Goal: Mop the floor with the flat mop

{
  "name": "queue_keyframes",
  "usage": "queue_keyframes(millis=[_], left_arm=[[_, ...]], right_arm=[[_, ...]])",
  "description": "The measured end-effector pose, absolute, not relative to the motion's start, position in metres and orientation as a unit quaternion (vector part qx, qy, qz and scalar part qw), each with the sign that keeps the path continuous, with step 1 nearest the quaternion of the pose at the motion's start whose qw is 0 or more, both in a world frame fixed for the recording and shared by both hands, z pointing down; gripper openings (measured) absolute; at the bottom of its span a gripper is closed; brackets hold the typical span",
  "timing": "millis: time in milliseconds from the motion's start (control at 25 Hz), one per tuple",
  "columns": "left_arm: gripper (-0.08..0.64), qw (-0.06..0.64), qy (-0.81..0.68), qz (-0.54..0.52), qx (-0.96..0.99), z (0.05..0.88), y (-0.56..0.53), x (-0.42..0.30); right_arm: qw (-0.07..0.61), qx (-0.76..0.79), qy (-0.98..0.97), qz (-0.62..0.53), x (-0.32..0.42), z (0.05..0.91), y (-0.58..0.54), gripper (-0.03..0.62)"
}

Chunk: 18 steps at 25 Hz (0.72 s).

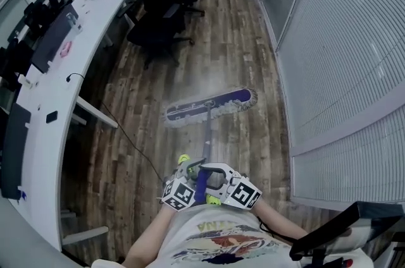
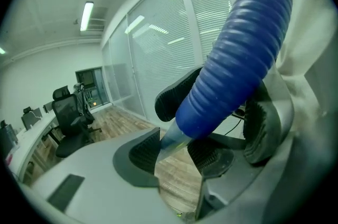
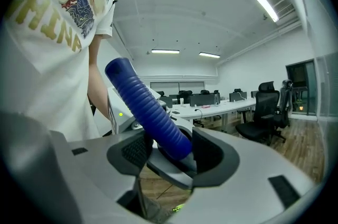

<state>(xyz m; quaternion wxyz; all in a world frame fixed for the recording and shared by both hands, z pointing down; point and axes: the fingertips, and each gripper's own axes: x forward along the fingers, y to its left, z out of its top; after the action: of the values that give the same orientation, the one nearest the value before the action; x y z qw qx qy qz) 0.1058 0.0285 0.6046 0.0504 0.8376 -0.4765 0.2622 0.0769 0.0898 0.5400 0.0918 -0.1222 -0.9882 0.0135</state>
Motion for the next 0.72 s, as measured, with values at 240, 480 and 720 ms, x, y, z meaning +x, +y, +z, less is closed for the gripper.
queue_keyframes(millis=[240,480,720], left_arm=[[0.157,0.048,-0.482,0.281,0.829,0.606,0.052,0.132],[0.157,0.035,-0.465,0.289,0.836,0.604,0.022,0.151],[0.158,0.038,-0.454,0.281,0.844,0.619,0.020,0.171]], right_arm=[[0.074,-0.145,-0.987,0.014,0.106,0.540,0.113,0.215],[0.067,-0.115,-0.991,0.007,0.123,0.539,0.081,0.215],[0.082,-0.111,-0.990,0.005,0.142,0.556,0.078,0.215]])
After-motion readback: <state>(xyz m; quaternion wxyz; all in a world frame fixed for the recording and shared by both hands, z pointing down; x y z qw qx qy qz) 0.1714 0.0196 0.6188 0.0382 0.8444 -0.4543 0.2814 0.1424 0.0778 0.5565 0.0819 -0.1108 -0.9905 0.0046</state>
